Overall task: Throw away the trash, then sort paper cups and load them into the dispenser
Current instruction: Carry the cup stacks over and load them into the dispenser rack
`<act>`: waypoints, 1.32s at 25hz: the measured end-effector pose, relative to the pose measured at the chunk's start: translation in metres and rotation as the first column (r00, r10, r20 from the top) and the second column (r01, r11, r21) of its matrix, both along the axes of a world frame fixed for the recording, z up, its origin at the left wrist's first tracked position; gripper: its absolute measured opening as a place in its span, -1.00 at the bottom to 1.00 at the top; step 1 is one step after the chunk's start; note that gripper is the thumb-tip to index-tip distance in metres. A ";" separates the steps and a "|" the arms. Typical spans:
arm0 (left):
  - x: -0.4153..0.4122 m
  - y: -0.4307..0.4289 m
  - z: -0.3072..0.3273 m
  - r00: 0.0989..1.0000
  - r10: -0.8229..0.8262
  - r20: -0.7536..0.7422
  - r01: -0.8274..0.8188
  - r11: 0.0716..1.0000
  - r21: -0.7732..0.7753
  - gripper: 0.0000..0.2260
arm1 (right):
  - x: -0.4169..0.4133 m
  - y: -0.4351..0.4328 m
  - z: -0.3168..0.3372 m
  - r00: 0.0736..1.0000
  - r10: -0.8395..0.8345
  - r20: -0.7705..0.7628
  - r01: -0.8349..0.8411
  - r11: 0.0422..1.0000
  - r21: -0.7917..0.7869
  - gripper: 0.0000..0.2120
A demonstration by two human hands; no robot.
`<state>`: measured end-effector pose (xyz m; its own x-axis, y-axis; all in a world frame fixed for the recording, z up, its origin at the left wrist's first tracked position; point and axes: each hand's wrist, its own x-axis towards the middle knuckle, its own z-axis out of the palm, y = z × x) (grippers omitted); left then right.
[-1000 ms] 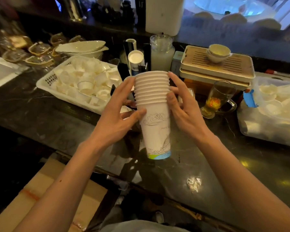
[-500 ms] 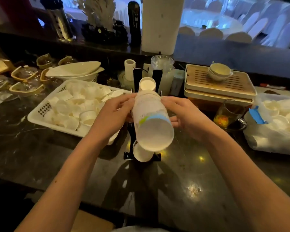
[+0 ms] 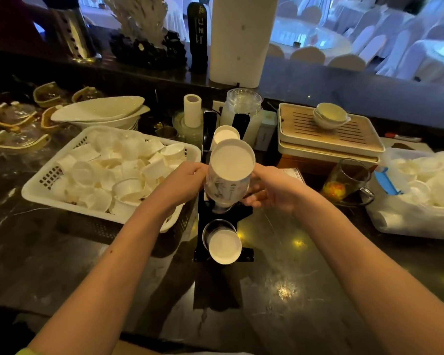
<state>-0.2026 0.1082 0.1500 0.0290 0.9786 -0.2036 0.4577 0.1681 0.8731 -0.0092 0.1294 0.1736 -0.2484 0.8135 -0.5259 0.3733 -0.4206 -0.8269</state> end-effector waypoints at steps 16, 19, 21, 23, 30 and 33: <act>0.016 -0.027 -0.020 0.990 0.036 0.137 -0.054 0.990 0.130 -0.64 | 0.010 -0.014 -0.022 0.970 0.159 0.184 -0.228 0.858 0.460 -0.36; 0.017 -0.029 -0.025 0.988 0.012 0.153 -0.050 0.968 0.247 -0.66 | 0.004 -0.016 -0.024 0.970 0.145 0.197 -0.236 0.774 0.588 -0.66; 0.019 -0.026 -0.026 0.987 0.004 0.158 -0.044 0.967 0.253 -0.64 | 0.000 -0.015 -0.029 0.976 0.113 0.188 -0.208 0.750 0.628 -0.68; 0.018 -0.022 -0.027 0.986 0.016 0.165 -0.055 0.970 0.238 -0.59 | -0.002 -0.013 -0.033 0.979 0.098 0.178 -0.190 0.752 0.631 -0.67; 0.022 -0.033 -0.027 0.988 0.015 0.153 -0.049 0.974 0.220 -0.43 | -0.003 -0.027 -0.045 0.994 -0.006 0.113 -0.067 0.777 0.626 -0.55; 0.025 -0.049 -0.028 0.990 0.084 0.111 -0.114 0.948 0.299 -0.45 | 0.005 -0.042 -0.043 0.995 -0.051 0.083 -0.014 0.768 0.640 -0.50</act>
<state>-0.1771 0.0591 0.1224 -0.0661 0.9925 0.1025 0.3643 -0.0716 0.9285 -0.0039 0.0874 0.1308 -0.2080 0.9732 0.0982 0.4572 0.1855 -0.8698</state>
